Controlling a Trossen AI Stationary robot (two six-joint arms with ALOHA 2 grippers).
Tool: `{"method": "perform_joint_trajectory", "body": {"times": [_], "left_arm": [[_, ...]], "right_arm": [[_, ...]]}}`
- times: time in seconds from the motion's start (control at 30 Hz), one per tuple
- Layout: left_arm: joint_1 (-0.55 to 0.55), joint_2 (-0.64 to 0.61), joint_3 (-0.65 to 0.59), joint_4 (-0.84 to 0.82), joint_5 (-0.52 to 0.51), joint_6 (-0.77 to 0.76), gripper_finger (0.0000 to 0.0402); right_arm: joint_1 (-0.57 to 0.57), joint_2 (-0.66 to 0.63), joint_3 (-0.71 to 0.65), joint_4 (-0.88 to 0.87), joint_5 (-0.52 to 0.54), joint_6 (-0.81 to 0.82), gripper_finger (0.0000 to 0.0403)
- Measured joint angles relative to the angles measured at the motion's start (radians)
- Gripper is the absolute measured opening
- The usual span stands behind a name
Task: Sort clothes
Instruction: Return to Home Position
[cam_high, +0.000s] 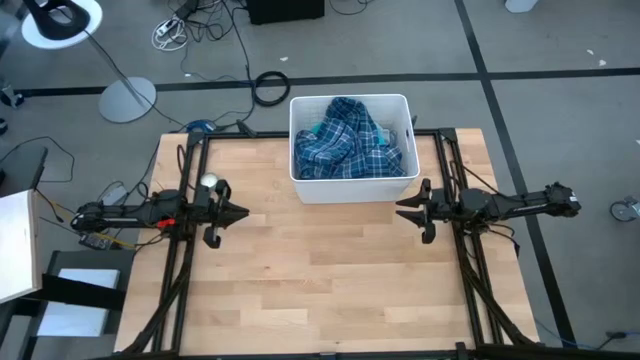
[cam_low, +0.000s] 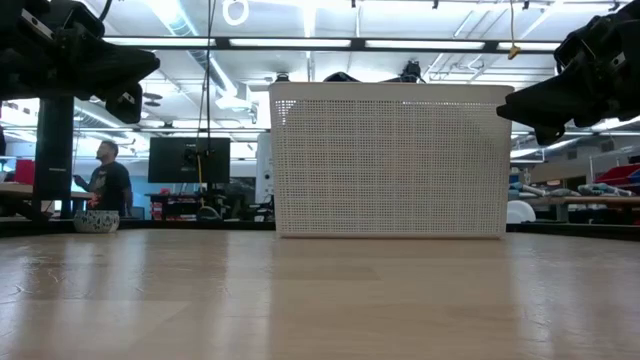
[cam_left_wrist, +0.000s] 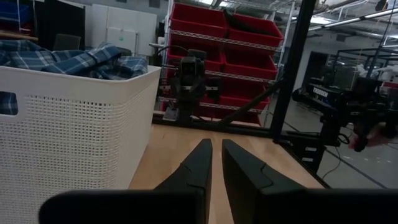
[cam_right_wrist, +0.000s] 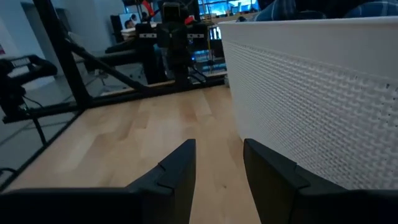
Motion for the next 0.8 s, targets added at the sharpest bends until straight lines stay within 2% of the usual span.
{"method": "perform_joint_trajectory", "body": {"times": [0.8], "left_arm": [[0.000,0.000,0.000,0.006,0.000,0.000,0.0042]], "right_arm": [[0.000,0.008,-0.001,0.004,-0.002,0.016,0.0137]]}}
